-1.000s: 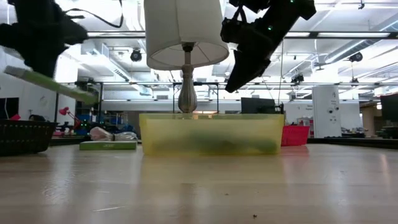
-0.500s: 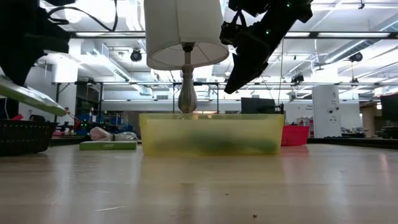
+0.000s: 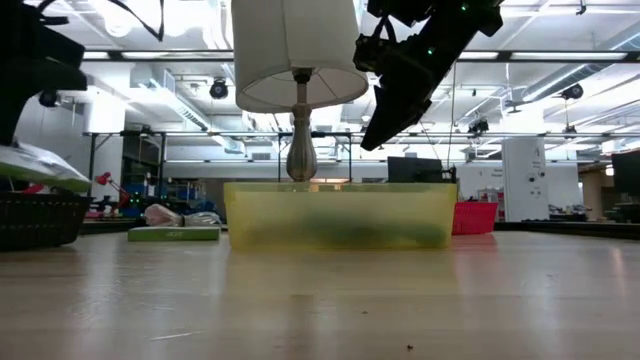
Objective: Pick and place items into bin
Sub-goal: Put the bottom white card reader box into the black bin, then put the white card reader box into the black bin
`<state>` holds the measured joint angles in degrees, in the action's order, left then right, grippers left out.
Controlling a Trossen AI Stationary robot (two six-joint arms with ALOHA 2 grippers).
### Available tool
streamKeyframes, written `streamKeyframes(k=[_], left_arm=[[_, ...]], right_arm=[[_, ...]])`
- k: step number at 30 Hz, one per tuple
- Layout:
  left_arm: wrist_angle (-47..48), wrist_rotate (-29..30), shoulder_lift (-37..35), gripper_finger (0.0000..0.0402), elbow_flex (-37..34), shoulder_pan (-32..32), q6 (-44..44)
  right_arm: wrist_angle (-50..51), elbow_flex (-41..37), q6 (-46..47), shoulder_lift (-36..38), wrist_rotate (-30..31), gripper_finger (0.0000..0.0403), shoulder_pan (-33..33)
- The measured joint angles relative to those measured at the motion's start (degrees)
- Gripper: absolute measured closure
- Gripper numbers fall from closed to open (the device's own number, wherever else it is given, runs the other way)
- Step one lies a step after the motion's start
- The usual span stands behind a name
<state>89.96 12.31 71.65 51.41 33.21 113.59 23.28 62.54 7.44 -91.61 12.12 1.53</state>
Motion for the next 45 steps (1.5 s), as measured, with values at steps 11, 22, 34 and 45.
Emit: streamKeyframes(k=[11, 22, 34, 45], left_arm=[[0.04, -0.39, 2.1, 0.0398, -1.85, 2.15, 3.56], [-1.52, -0.38, 4.33, 0.0373, -2.42, 2.15, 3.07], [-1.47, -0.35, 4.23, 0.0273, -2.12, 2.15, 1.49], [-0.82, 19.78, 1.19, 0.0219, 3.86, 1.97, -16.01]], right_arm=[[-0.01, 0.0, -0.15, 0.0, -0.02, 0.0328, -0.01], [-0.05, 0.0, -0.17, 0.0, -0.02, 0.0333, 0.01], [-0.08, 0.0, -1.68, 0.0, -0.02, 0.0327, 0.03], [-2.48, 0.0, -1.56, 0.0, -0.01, 0.033, 0.01]])
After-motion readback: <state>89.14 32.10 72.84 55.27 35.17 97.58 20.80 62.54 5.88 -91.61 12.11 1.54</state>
